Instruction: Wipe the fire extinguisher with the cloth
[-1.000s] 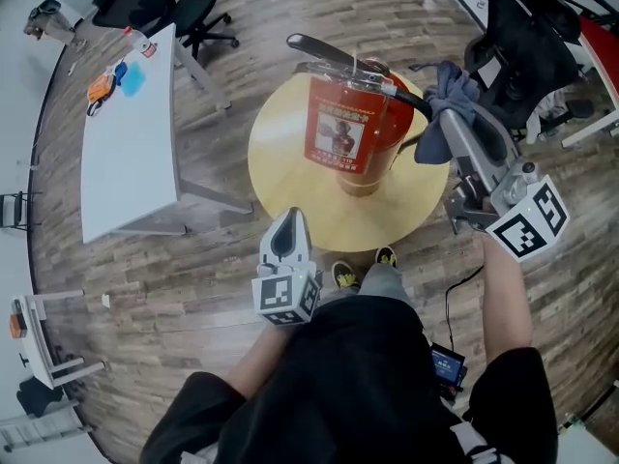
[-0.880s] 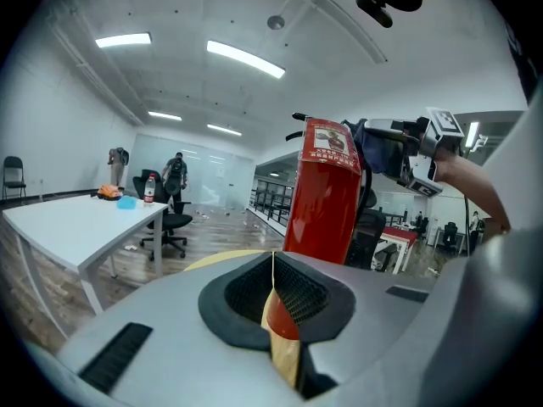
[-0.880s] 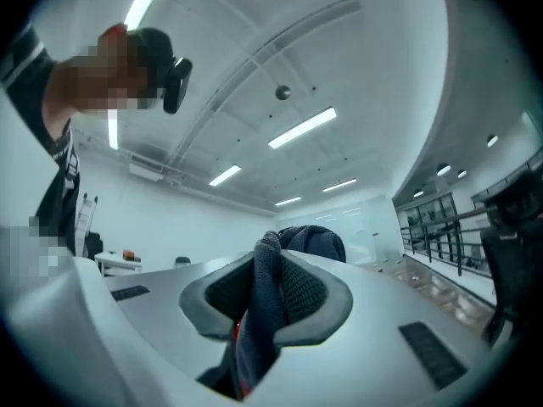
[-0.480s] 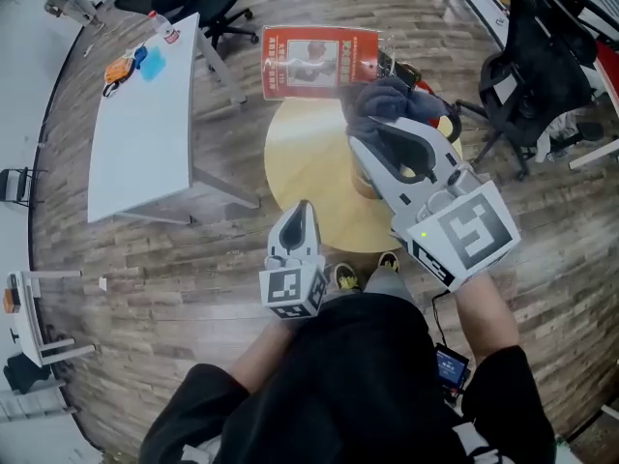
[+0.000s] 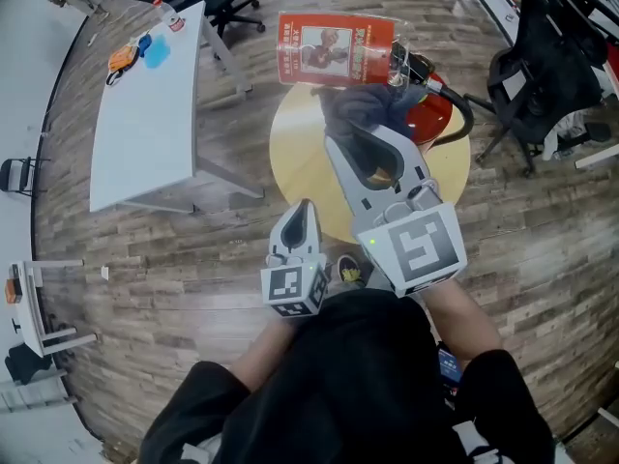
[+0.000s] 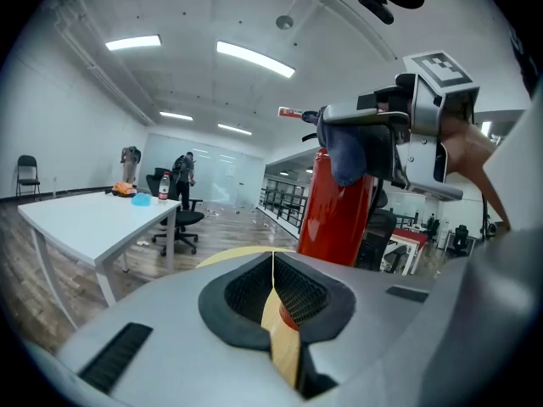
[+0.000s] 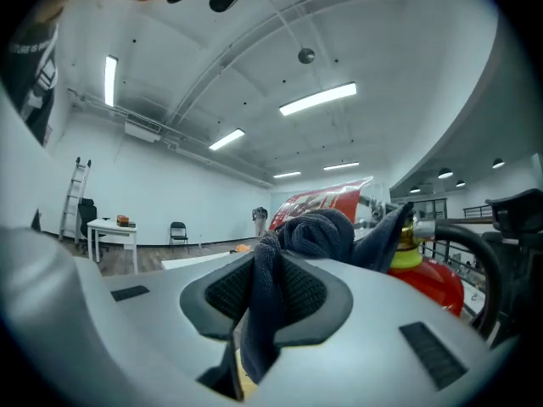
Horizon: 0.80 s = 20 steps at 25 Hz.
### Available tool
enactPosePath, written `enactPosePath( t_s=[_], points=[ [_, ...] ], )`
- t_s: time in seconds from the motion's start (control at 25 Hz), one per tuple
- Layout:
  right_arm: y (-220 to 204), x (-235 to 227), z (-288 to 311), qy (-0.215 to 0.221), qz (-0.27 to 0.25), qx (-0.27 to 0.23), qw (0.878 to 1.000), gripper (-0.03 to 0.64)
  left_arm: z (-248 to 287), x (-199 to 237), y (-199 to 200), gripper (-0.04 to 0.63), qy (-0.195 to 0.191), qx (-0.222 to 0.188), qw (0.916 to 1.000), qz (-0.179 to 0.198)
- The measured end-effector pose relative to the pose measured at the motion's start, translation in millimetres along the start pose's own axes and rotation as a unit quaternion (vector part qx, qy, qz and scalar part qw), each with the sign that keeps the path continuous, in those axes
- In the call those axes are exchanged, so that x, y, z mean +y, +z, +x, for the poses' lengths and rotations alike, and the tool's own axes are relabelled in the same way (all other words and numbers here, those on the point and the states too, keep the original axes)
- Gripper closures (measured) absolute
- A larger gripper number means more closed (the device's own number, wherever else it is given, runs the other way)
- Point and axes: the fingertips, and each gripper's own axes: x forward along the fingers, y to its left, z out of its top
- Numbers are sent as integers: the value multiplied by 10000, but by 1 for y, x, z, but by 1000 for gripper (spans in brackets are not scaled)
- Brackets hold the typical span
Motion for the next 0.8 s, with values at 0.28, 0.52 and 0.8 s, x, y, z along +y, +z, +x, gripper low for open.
enactPosePath(
  t_s=[0.28, 0.52, 0.8],
  points=[
    [-151, 8, 22, -63, 1070, 1637, 9807, 538, -8, 11, -3, 571, 167, 37, 9998, -50],
    [-285, 21, 15, -96, 882, 2861, 9541, 538, -16, 28, -11, 571, 321, 159, 9993, -93],
    [-367, 23, -32, 277, 385, 3942, 9178, 538, -12, 33, -16, 571, 320, 229, 9992, -122]
  ],
)
